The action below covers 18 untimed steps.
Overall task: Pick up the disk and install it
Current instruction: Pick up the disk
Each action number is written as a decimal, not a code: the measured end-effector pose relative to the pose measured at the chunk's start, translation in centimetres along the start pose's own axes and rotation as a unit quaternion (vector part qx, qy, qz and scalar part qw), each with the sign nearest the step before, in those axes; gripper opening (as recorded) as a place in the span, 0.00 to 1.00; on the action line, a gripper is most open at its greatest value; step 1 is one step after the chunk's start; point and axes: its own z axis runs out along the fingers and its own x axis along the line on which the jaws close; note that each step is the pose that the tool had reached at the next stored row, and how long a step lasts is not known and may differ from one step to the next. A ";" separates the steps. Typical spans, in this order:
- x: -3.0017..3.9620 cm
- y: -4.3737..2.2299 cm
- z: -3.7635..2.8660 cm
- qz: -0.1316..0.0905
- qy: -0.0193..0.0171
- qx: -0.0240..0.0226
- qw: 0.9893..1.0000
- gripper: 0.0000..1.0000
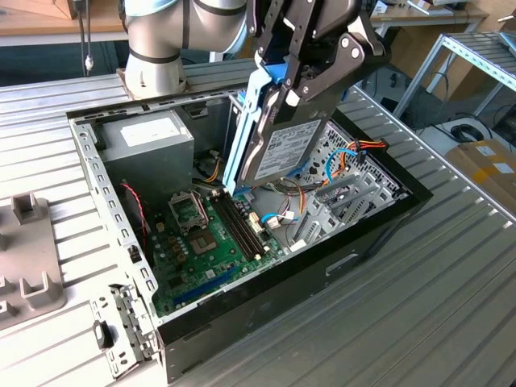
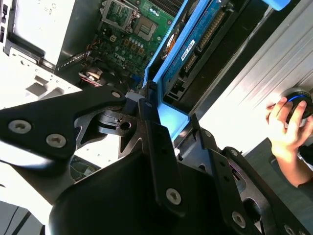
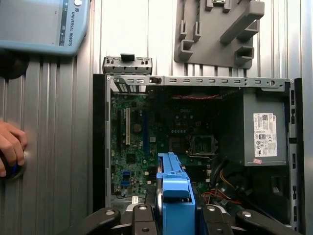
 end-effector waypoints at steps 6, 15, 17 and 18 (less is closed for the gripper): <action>0.20 -0.07 0.15 0.000 0.000 0.000 1.000 0.37; 0.44 -0.16 0.27 0.000 0.000 0.000 1.000 0.37; 0.50 -0.18 0.29 0.000 0.000 0.000 1.000 0.37; 0.55 -0.19 0.31 0.000 0.000 0.000 1.000 0.37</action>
